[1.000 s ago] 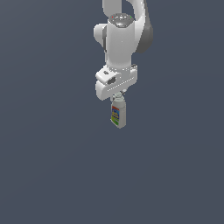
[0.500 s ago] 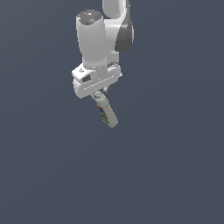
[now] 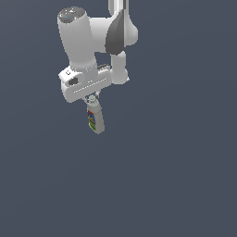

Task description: Pick up the object and move it to a goal position.

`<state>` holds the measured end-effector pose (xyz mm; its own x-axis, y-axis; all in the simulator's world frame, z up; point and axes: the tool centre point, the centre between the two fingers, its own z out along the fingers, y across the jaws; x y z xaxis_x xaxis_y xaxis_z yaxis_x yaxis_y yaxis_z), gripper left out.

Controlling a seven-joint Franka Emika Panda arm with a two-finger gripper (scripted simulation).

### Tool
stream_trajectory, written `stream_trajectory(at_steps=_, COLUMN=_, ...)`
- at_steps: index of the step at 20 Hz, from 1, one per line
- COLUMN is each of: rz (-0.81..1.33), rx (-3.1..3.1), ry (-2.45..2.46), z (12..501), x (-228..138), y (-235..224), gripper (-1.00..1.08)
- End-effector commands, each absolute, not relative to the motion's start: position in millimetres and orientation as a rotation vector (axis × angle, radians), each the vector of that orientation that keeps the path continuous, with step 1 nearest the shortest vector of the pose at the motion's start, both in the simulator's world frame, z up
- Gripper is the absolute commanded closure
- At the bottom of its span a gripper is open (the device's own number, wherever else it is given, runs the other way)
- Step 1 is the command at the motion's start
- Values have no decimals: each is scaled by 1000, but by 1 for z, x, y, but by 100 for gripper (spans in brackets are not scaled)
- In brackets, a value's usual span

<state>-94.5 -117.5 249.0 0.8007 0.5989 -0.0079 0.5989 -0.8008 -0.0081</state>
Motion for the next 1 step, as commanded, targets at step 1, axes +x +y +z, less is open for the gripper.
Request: stream_trajectory(at_steps=1, rz=0, rx=-2980, ry=-995, z=255, x=-92, y=-121, gripper=108)
